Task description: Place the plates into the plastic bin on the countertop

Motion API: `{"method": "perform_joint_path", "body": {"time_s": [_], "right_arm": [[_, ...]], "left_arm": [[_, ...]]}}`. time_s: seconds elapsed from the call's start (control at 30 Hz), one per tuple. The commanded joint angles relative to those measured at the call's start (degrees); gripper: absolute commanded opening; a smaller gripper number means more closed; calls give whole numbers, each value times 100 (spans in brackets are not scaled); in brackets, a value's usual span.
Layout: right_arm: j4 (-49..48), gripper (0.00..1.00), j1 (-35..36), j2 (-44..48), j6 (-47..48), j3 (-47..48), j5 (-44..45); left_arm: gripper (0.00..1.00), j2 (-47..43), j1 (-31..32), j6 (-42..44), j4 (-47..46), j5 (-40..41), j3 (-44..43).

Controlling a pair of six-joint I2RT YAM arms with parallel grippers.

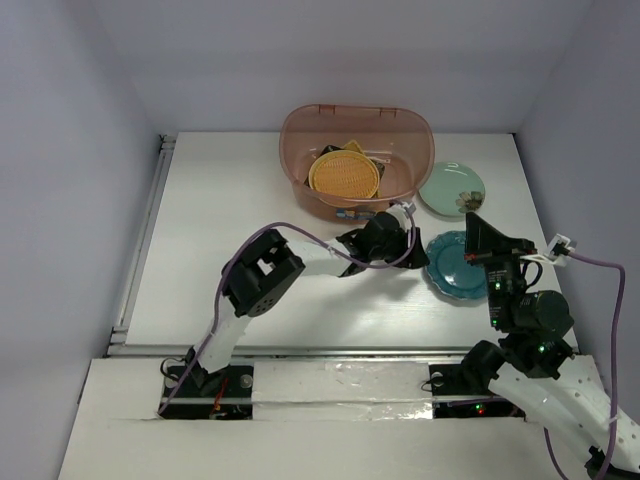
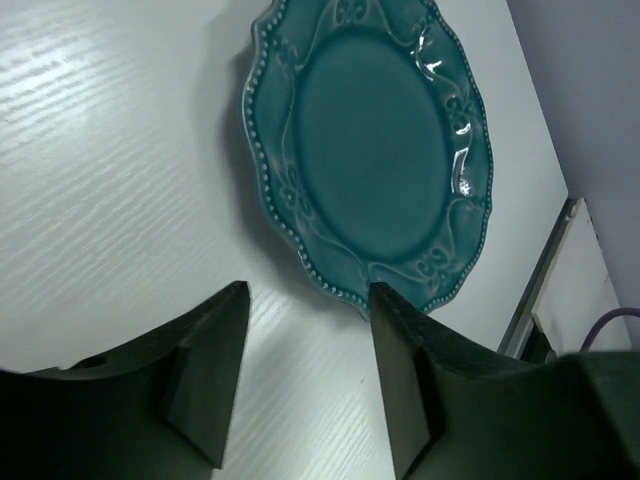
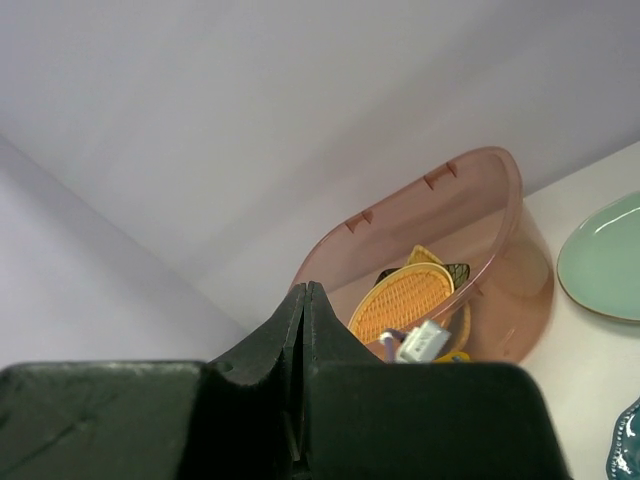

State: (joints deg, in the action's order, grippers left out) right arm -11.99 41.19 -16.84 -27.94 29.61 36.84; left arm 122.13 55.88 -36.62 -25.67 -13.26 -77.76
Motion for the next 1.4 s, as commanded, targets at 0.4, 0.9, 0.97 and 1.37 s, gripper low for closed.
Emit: {"method": "perform_joint_path", "body": {"time_s": [0.4,0.9,0.97,1.37], "right_arm": [[-76,0,-32,5,-88,107,-186],[-58,0,-32,5,-97,116,-238],[-58,0,-32,5,-97,124,-247],[-40,0,-32,-3,-62,133,-177]], "left_arm": [[50,1129,90,-1303,-439,-432,-679],[19,1920,301,-1392,36,33,-1471],[7,1912,301,-1339,10,130,-1401],[0,-29,301,-1145,-1729,113,830]]}}
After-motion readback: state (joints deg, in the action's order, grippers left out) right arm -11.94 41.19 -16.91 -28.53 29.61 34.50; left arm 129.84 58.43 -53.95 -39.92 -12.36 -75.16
